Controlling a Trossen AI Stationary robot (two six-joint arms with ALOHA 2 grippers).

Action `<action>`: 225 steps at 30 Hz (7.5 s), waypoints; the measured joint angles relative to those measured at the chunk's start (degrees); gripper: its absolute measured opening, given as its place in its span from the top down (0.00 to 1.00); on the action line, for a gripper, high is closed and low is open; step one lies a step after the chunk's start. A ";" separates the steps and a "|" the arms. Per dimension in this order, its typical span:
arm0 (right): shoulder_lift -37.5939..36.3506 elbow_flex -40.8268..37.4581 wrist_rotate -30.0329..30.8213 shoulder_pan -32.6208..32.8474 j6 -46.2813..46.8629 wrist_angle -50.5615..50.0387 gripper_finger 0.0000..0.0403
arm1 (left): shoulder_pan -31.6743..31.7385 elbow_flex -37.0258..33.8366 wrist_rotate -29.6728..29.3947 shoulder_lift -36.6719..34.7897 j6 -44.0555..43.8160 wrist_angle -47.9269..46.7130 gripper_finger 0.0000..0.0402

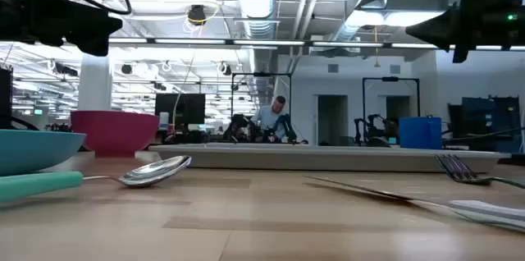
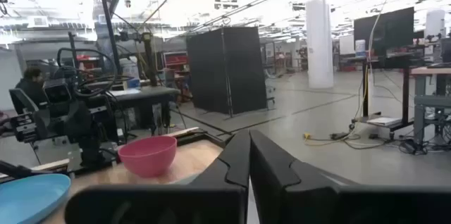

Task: Set up tray

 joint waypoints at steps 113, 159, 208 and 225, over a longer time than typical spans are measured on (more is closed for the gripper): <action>0.00 -0.02 0.01 -0.01 0.00 0.00 1.00 | 0.00 -0.04 -1.02 0.01 -5.21 1.20 0.70; 0.03 2.07 -2.83 -1.65 -0.34 3.80 0.87 | 0.00 -0.04 -20.15 -0.01 -18.19 2.35 0.70; 71.60 48.09 -16.39 -45.49 17.92 -65.32 0.61 | 7.91 41.75 -37.43 31.77 -9.79 -23.14 0.70; 78.99 47.76 -17.94 -47.52 14.96 -59.51 0.65 | 7.91 41.75 -37.47 31.75 -10.47 -24.51 0.70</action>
